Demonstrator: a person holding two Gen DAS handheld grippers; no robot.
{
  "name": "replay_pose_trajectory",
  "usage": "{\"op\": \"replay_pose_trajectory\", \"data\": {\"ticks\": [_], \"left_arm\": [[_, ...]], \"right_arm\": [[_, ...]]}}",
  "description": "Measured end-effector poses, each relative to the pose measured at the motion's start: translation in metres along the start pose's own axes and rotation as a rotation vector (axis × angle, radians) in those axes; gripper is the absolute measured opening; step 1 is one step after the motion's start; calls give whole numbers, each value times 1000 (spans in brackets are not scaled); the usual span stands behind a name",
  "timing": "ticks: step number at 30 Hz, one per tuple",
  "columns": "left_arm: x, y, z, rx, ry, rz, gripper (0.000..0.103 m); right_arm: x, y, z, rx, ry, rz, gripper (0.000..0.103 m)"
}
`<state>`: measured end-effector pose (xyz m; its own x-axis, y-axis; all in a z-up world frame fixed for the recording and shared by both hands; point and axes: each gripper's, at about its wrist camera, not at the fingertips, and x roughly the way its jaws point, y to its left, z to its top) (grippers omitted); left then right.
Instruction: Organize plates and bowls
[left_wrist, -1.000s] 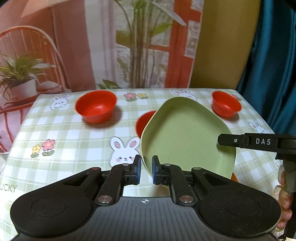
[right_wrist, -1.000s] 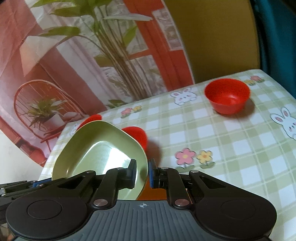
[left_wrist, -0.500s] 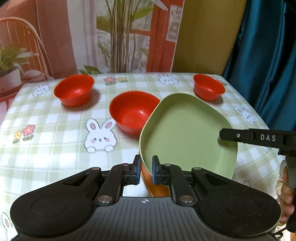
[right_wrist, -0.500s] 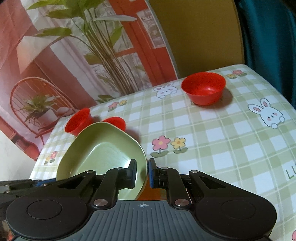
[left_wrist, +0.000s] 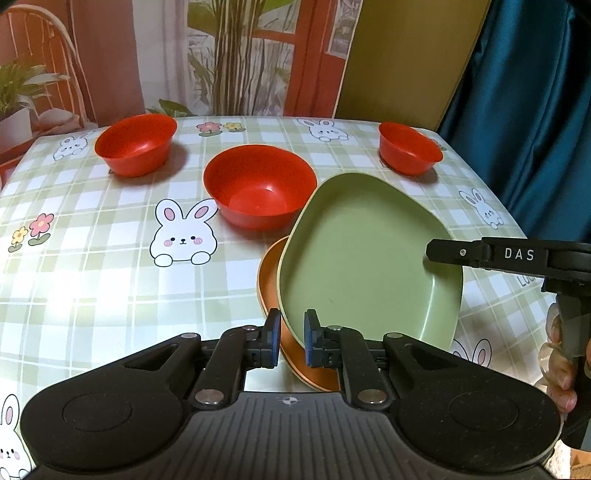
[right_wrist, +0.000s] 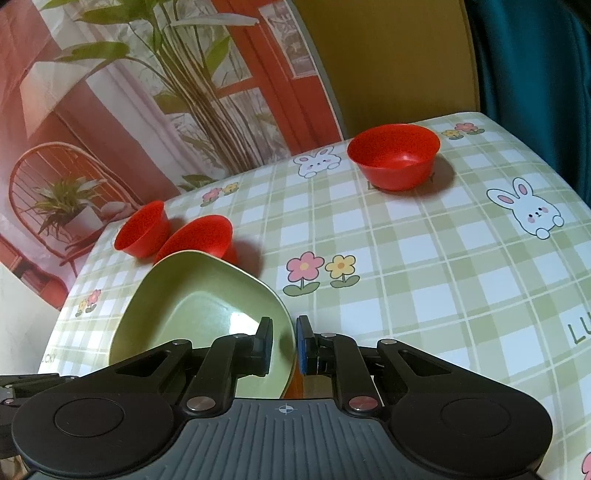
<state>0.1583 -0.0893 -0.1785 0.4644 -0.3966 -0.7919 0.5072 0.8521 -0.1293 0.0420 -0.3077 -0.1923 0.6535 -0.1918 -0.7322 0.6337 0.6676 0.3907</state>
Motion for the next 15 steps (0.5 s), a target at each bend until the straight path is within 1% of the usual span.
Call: {"op": "replay_pose_trajectory", "data": {"ticks": [15], "left_arm": [[6,3,1,-16,6,6,14]], "right_arm": [[-1,2,-3,-22,17,1,14]]}}
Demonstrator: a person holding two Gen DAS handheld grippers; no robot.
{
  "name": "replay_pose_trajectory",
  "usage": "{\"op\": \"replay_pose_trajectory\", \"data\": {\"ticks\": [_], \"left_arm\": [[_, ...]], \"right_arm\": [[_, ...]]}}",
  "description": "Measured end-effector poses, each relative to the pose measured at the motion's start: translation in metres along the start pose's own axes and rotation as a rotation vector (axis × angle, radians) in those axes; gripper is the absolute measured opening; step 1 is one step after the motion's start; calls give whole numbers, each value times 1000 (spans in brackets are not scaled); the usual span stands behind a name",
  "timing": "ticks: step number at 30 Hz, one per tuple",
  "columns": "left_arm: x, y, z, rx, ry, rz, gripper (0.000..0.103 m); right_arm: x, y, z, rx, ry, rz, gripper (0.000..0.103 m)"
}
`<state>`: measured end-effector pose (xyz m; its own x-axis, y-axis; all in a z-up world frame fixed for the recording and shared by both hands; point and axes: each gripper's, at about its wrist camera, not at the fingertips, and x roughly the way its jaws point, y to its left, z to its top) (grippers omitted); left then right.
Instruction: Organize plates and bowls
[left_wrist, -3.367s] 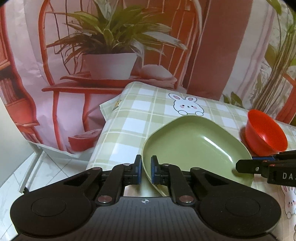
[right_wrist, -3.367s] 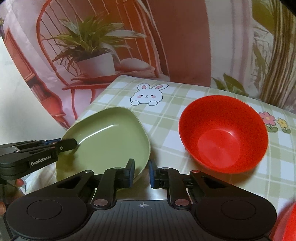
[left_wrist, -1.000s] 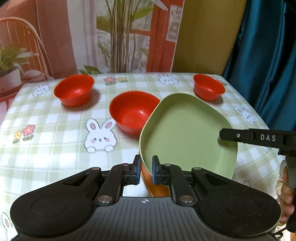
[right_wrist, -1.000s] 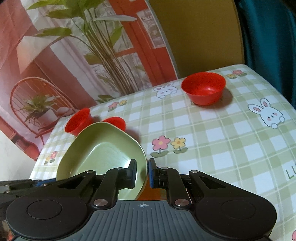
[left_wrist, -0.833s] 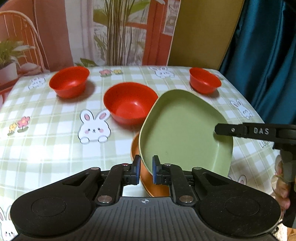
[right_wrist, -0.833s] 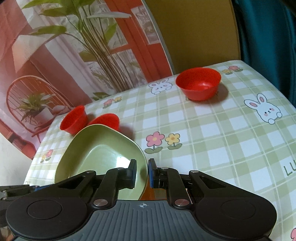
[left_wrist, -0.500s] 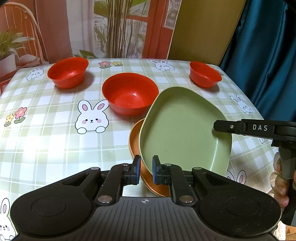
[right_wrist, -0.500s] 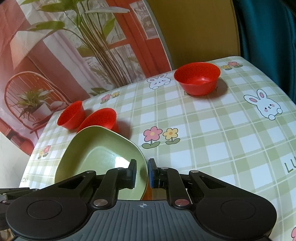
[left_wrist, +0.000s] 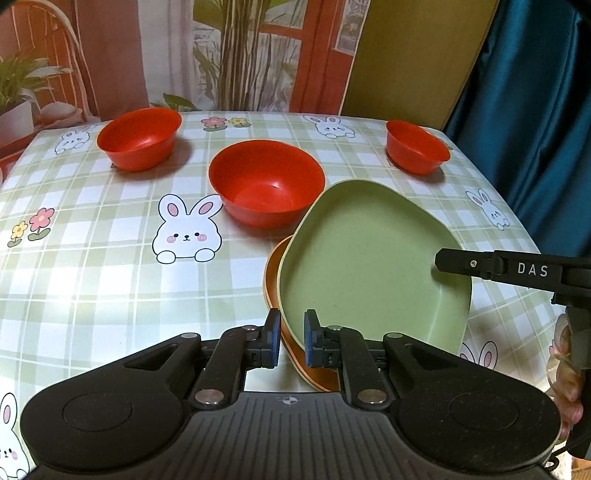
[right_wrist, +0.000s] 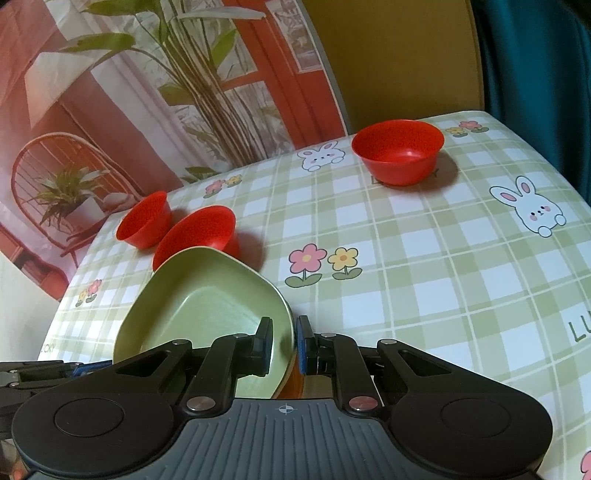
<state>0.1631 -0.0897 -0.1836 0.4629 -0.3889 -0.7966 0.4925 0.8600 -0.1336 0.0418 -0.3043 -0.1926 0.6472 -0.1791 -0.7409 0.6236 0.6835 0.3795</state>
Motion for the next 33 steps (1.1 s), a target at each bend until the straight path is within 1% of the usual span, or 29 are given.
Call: {"op": "replay_pose_trajectory", "data": {"ticks": [13,21,27,33], "left_arm": [[5,4,2,-1,-11,24,14],[15,3,10,37,-35,45,14],[20,3,12,48,-40,53,14],[24,4,15,41,-51,53,14]], "right_arm": [[-1,0,-2,-10,14,1,14],[0,-2,-4,-12,32,2,14],[6,2,0,-57,31,0,14],[4,3,-1,-78,46,4,7]]}}
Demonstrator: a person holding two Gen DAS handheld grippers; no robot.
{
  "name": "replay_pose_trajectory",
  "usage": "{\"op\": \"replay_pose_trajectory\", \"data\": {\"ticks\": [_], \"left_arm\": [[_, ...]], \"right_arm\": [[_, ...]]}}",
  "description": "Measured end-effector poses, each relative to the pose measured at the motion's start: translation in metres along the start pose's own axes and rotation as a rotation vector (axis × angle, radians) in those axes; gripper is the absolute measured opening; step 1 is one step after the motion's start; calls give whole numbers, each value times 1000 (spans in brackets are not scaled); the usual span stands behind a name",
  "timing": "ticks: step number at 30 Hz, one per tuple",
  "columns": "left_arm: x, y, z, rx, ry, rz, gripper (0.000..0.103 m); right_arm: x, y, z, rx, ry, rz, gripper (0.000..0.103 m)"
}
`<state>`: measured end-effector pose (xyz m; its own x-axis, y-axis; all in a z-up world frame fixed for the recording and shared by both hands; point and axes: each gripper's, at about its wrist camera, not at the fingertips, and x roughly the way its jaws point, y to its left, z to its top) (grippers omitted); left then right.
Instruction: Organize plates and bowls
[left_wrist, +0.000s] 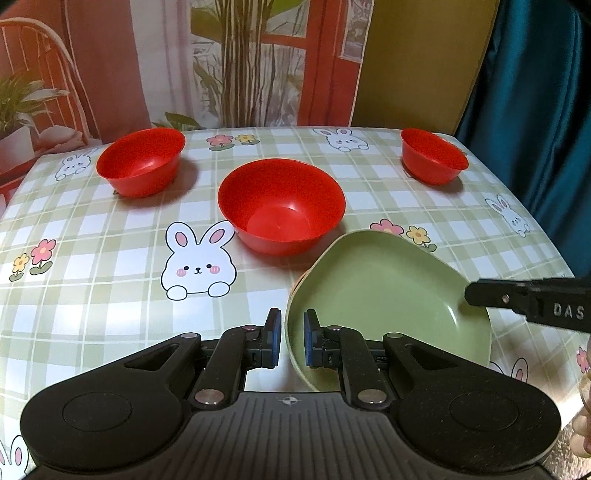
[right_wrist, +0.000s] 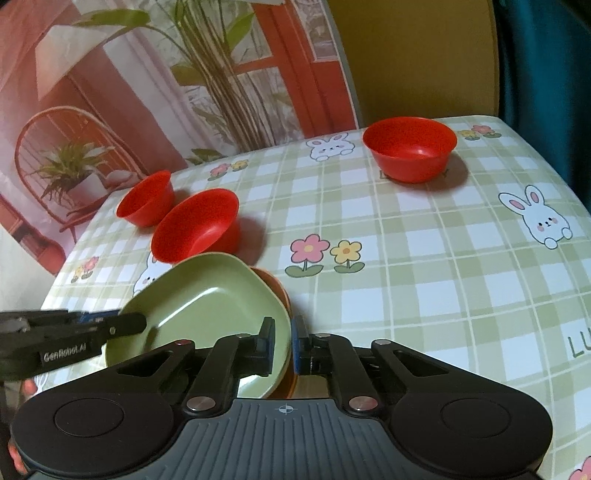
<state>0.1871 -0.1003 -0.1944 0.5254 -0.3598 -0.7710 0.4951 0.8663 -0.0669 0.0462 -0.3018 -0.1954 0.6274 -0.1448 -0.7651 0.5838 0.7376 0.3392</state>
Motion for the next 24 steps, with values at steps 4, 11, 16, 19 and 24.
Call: {"op": "replay_pose_trajectory", "data": {"ticks": [4,11,16,19,24], "left_arm": [[2,2,2,-6,-4,1,13],[8,2,9,-6,-17,2,13],[12,-4,15,21,-29,1,13],[17,-9,16,53,-33,8,14],[16,-6,15,44,-23,-4,14]], "right_arm": [[-3,1,-3,3,14,15,6],[-8,4,-9,0,34,9,6],[-11,2,-14,4,43,-13,6],[-11,0,-16,15,43,-19,6],[-11,0,-15,16,46,-12,9]]}}
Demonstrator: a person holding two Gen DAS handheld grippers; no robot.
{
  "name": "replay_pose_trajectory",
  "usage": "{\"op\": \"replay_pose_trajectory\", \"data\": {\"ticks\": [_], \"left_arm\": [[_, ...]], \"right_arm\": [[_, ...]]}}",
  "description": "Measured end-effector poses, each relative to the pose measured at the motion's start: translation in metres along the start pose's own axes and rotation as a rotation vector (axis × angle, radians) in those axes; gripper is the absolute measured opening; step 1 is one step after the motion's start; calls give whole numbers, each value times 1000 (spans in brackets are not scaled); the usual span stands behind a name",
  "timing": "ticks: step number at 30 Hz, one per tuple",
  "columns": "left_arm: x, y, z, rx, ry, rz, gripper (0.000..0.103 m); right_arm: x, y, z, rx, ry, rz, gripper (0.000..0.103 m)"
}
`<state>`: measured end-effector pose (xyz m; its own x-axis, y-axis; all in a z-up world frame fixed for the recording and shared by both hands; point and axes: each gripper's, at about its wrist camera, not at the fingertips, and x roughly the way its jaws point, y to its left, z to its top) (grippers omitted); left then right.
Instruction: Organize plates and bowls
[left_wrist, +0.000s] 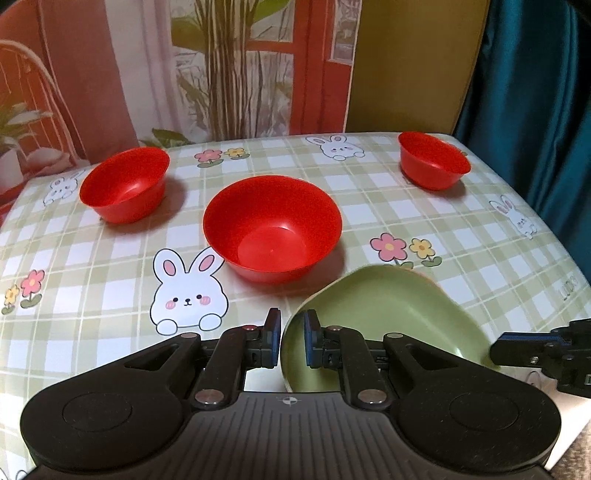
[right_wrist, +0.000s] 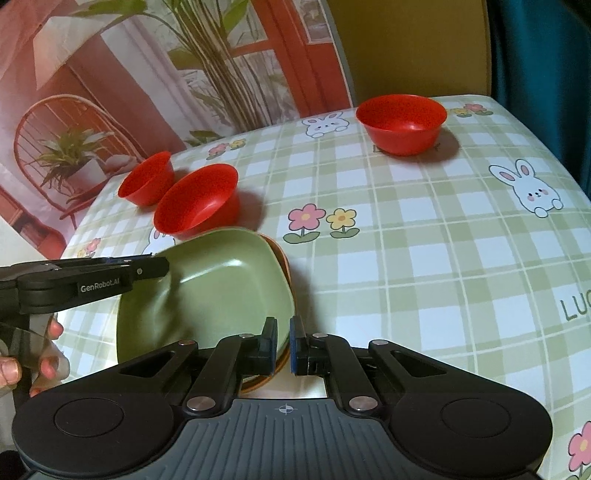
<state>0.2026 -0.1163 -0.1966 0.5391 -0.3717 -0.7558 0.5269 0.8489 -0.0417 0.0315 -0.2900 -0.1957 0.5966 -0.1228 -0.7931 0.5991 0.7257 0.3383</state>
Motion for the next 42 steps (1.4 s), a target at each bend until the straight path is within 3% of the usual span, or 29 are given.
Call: {"op": "replay_pose_trajectory", "data": {"ticks": [14,28,42], "left_arm": [[-47,13,-12,-145,-47,-69,14],[-40,5,-28,-114,-21,-26,10],[-22,2,-32,-73,-26,12,10]], "right_arm": [[25,10,12,-89,10,-29,21],[38,8,5,-124,34,-84,21],[25,4,1,-107,-8,-103,21]]}}
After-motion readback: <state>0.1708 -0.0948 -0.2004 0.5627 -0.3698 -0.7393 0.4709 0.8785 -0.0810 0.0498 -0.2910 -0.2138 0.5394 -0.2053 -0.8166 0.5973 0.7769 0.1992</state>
